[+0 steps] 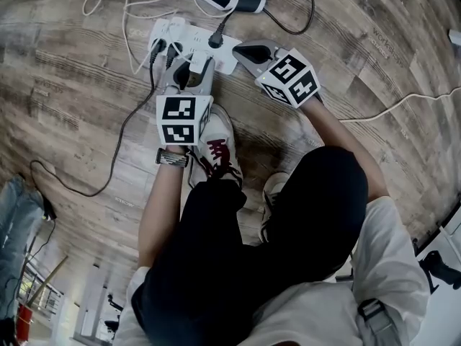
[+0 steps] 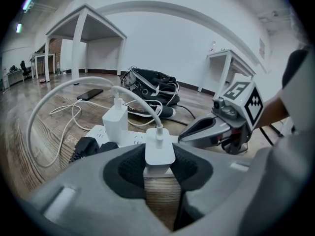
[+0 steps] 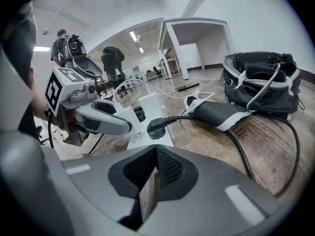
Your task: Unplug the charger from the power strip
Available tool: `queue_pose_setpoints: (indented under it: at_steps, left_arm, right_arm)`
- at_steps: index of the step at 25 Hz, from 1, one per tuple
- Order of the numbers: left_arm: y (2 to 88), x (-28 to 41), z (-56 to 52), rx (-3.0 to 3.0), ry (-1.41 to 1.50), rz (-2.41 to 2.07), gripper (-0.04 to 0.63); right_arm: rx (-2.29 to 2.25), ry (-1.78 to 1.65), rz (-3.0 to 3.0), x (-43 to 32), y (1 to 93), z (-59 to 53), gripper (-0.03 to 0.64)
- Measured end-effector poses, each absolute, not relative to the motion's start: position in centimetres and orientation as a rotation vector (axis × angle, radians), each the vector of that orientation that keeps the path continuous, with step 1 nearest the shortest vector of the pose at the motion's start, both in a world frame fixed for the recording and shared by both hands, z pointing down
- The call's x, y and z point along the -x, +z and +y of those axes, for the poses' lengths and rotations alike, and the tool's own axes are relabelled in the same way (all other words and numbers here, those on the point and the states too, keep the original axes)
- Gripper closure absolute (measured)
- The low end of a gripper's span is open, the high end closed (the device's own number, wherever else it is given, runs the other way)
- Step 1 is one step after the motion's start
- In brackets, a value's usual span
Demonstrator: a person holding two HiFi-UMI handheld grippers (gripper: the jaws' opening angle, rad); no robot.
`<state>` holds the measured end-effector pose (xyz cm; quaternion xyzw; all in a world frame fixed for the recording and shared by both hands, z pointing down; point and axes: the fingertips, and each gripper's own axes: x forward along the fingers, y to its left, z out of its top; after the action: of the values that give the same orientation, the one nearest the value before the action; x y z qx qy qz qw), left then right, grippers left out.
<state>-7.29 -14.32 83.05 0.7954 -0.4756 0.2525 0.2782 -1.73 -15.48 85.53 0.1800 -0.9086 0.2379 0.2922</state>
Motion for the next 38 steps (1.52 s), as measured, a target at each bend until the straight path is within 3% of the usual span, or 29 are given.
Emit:
queue_pose_setpoints:
  at_steps: [25, 38]
  left_arm:
    - [82.6, 5.0, -13.6, -2.185, 0.535, -1.123, 0.454]
    - [83.8, 6.1, -14.2, -2.256, 0.679, -1.123, 0.430]
  right_arm:
    - [-0.483, 0.641, -2.432, 1.7, 85.5, -15.4, 0.615]
    - [-0.483, 0.643, -2.436, 1.8, 85.5, -15.5, 0.615]
